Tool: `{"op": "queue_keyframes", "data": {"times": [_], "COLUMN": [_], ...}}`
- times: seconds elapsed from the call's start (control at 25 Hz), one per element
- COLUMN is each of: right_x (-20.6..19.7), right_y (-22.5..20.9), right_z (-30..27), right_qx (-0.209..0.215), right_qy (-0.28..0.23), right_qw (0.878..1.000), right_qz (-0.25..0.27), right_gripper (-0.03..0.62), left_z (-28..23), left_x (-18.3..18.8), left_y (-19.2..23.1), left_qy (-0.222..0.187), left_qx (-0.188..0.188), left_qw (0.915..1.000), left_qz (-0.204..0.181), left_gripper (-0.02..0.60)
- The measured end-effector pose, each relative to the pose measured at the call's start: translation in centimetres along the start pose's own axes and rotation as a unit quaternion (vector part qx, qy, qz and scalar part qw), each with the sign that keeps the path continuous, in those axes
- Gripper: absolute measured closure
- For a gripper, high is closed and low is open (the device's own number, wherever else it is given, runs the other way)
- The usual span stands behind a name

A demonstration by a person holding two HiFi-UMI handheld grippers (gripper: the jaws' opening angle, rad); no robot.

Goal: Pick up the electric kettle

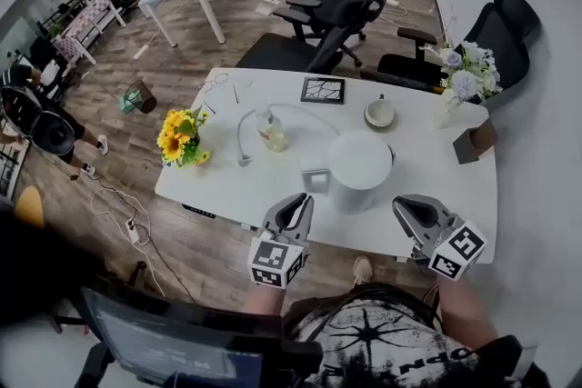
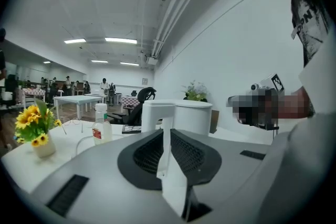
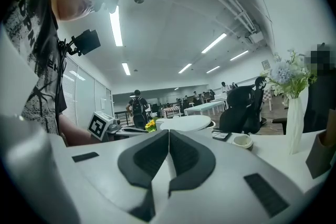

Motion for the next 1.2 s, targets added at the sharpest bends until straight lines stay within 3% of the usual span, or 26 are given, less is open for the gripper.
{"op": "queue_keyframes", "data": {"times": [0.2, 0.4, 0.92, 1.0, 1.12, 1.2], "right_x": [0.0, -0.2, -0.8, -0.8, -1.1, -1.2], "right_y": [-2.3, -4.0, -7.2, -7.5, -7.9, -8.1], "right_z": [0.7, 1.4, 2.6, 2.9, 3.2, 3.4], "right_qx": [0.013, 0.024, 0.035, 0.033, 0.033, 0.031], "right_qy": [0.007, 0.021, 0.044, 0.045, 0.044, 0.043], "right_qw": [1.0, 0.999, 0.998, 0.998, 0.998, 0.998], "right_qz": [-0.006, -0.012, -0.021, -0.023, -0.026, -0.028], "right_gripper": [0.571, 0.571, 0.572, 0.571, 0.572, 0.571], "left_z": [-2.2, -4.8, -10.7, -11.1, -11.4, -11.5], "left_x": [-0.8, -1.5, -1.4, -1.2, -0.9, -0.9], "left_y": [0.2, 0.4, 0.8, 0.6, 0.2, 0.1], "left_qy": [0.023, 0.043, 0.04, 0.034, 0.021, 0.015], "left_qx": [0.07, 0.108, 0.152, 0.159, 0.175, 0.182], "left_qw": [0.9972, 0.9929, 0.9869, 0.9858, 0.9831, 0.9821], "left_qz": [-0.013, -0.026, -0.039, -0.043, -0.05, -0.044], "left_gripper": [0.431, 0.396, 0.401, 0.437, 0.54, 0.55]}}
Point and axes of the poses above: the fingertips, and each gripper's own axes: z backward along the fingers, y to its left, x out of its top, the point moved 9 cm from there along z, backward along the fingers, and after that the axes turned 14 degrees about x, right-handed, at the moved point
